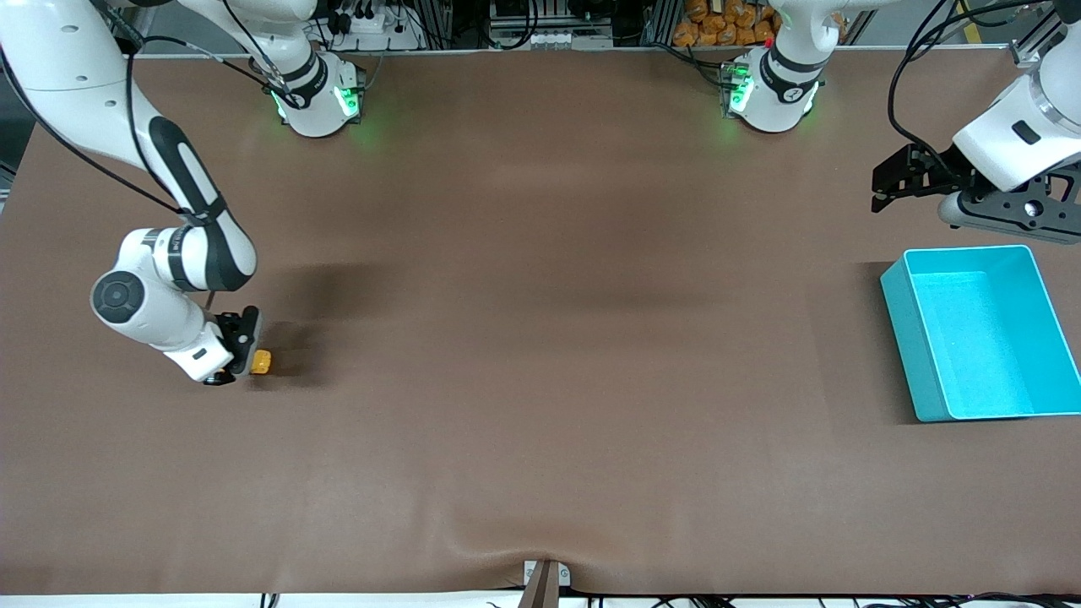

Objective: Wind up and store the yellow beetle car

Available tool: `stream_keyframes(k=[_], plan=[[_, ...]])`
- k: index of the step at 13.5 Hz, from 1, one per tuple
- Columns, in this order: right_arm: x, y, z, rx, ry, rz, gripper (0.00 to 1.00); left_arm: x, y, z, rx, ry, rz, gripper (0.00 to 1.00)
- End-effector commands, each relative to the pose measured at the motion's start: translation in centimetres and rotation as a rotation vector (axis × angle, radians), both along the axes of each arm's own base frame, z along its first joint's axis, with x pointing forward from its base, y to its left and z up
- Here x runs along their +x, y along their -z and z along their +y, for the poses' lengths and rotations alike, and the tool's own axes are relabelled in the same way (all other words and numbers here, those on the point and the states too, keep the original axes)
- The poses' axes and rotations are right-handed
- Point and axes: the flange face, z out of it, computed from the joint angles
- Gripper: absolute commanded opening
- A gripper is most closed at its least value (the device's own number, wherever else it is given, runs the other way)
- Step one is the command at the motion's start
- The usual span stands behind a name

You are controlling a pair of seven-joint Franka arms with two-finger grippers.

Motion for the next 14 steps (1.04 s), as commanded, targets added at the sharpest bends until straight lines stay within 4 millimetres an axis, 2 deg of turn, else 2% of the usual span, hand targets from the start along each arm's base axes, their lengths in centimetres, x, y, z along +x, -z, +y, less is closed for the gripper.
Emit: stream_keyframes(k=[1,2,3,4,5,10,14], plan=[[-1.2,6.8,-3.4,0.008,-0.012,0.038,0.21,-0.5,-0.2,0.2,0.024,0.009,0.004,1.0],[-1.3,6.8,-4.0,0.008,-0.004,0.039,0.25,-0.5,-0.2,0.2,0.024,0.009,0.004,1.0],[-1.2,6.6,-4.2,0.007,-0.001,0.036,0.4,-0.5,-0.1,0.2,0.024,0.009,0.007,1.0],[-0.4,5.9,-4.4,0.003,0.005,0.024,0.74,-0.4,0.1,0.3,0.024,0.008,0.01,1.0],[0.2,5.2,-5.0,0.002,0.017,0.019,1.0,-0.3,0.2,0.3,0.024,0.008,0.013,1.0],[5.7,-2.7,-6.3,-0.023,0.029,0.099,1.0,-0.7,-0.8,1.0,0.035,-0.004,-0.002,1.0],[7.8,-7.3,-5.7,-0.01,0.025,0.113,1.0,-1.1,-0.7,1.5,0.068,-0.005,0.03,1.0]])
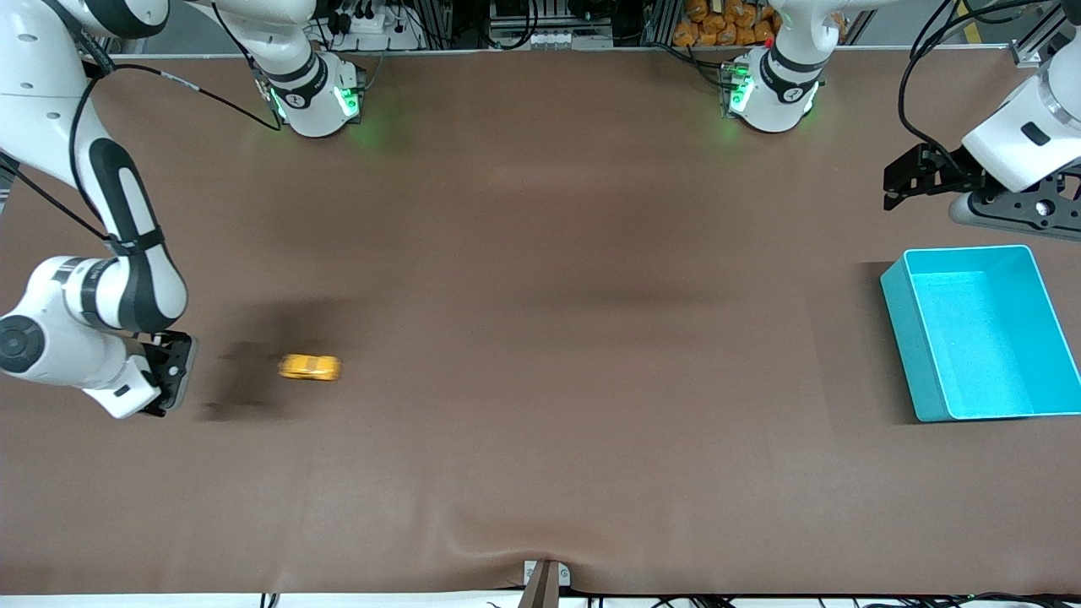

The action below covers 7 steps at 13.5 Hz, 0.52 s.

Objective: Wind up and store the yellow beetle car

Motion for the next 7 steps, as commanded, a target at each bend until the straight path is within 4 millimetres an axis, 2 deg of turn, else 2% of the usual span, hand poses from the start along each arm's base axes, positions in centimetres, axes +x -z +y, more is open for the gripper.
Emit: stream_keyframes(k=[1,3,5,7], plan=[[1.3,-3.5,0.2,0.012,-0.016,0.008,1.0,-0.7,-0.6,0.3,0.026,0.01,0.012,1.0],[1.6,-9.6,0.6,0.038,-0.001,-0.075,1.0,-0.5,-0.3,0.1,0.026,0.015,0.018,1.0],[0.9,-15.4,1.1,0.07,0.035,-0.062,1.0,-0.6,-0.3,-0.1,0.026,0.018,0.018,1.0],[0.8,-20.7,0.5,0.105,0.066,-0.041,1.0,-0.3,0.0,-0.1,0.04,0.02,0.021,1.0]])
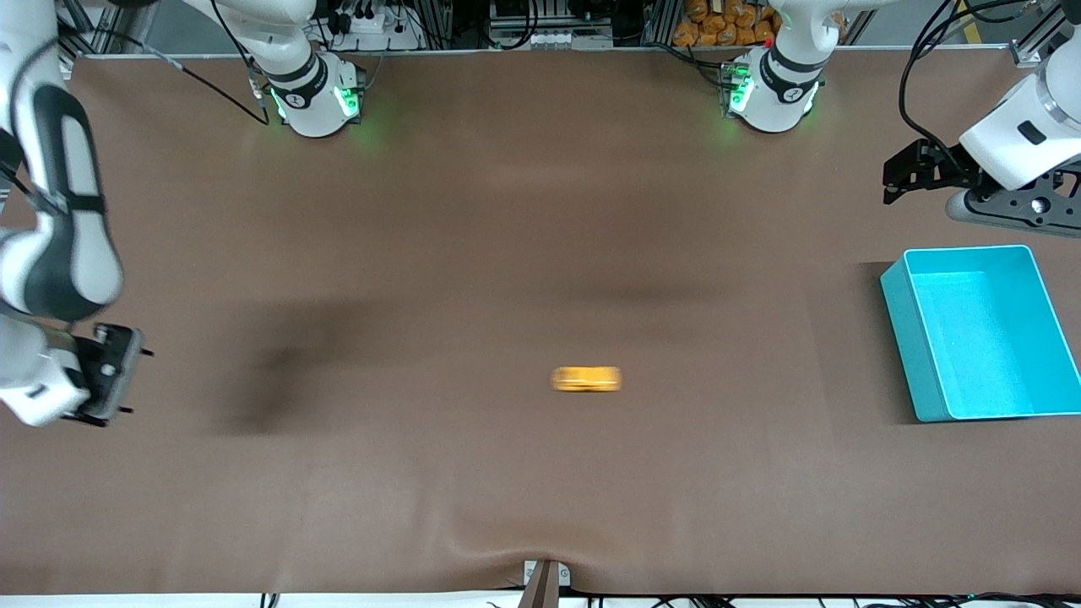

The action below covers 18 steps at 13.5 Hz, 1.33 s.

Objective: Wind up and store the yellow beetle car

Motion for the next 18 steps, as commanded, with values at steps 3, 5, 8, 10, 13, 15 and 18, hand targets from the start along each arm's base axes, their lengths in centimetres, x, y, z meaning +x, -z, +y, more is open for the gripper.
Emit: stream_keyframes(k=[3,5,8,10,13,15,18], plan=[[-0.7,-9.6,-1.1,0.022,0.057,-0.013,1.0,1.7,2.4,1.5,0.103,0.008,0.038,1.0],[-2.0,-12.6,-1.4,0.014,0.121,-0.023,1.0,2.9,4.5,3.1,0.108,-0.022,0.071,1.0],[-3.4,-15.4,-1.2,-0.005,0.263,-0.012,1.0,4.3,8.8,5.9,0.112,-0.098,0.154,1.0],[-3.7,-17.3,-2.7,-0.011,0.3,-0.05,1.0,4.2,13.1,6.9,0.151,-0.279,0.224,1.0],[-3.7,-19.8,-2.3,-0.016,0.357,-0.104,1.0,2.4,16.1,9.7,0.157,-0.445,0.212,1.0],[-3.6,-19.8,-2.0,-0.006,0.587,-0.105,1.0,1.8,17.3,11.8,0.126,-0.547,0.191,1.0],[-3.5,-20.0,-0.7,-0.002,0.84,-0.103,1.0,2.0,19.7,15.1,0.103,-0.776,0.117,1.0]])
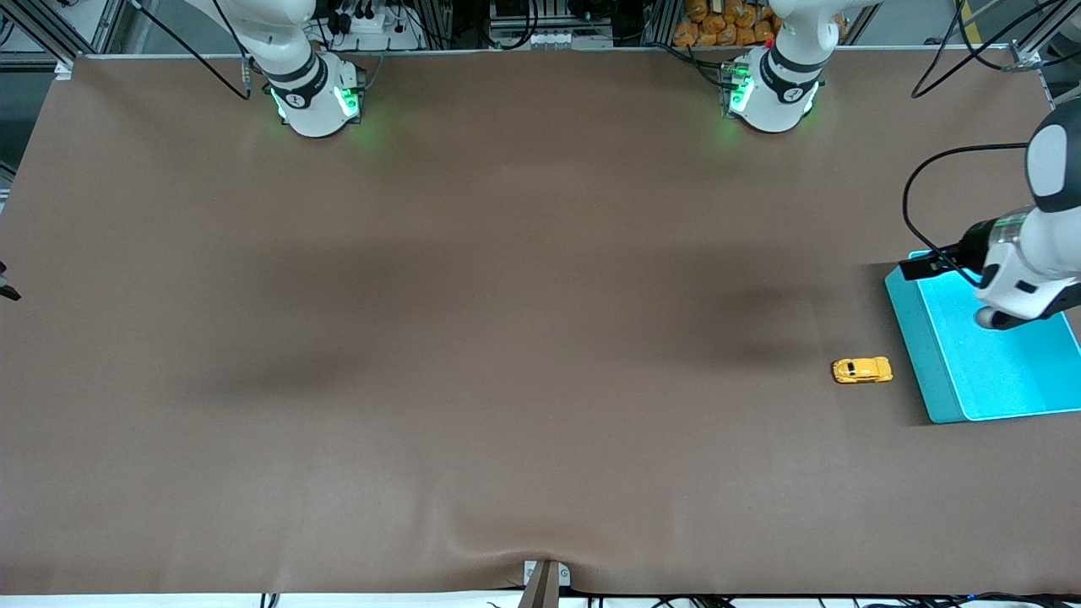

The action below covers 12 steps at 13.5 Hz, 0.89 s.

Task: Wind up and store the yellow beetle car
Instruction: 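Withdraw the right gripper while the left gripper lowers toward the car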

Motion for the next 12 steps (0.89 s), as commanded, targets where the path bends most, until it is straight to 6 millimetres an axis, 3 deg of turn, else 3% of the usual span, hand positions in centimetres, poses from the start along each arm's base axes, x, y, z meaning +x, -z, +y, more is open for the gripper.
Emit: stream_keyframes(k=[1,4,5,7,10,12], plan=[[-0.4,-1.3,1.4,0.036,0.276,-0.009,1.0,-0.8,1.3,1.6,-0.001,-0.197,-0.081,1.0],[-1.0,-2.6,2.7,0.044,0.359,-0.018,1.0,-0.7,4.7,2.0,0.021,-0.355,-0.122,1.0],[-1.9,-3.5,3.0,0.06,0.476,-0.012,1.0,-0.6,6.0,2.0,0.032,-0.42,-0.132,1.0],[-2.4,-3.7,3.3,0.081,0.549,0.013,1.0,-0.5,7.7,2.5,0.051,-0.54,-0.137,1.0],[-3.7,-3.9,3.9,0.078,0.66,0.037,1.0,-0.8,9.8,5.5,-0.008,-0.72,-0.153,1.0],[-4.0,-3.5,6.1,0.055,0.694,0.052,1.0,-0.9,10.6,8.3,-0.065,-0.832,-0.181,1.0]])
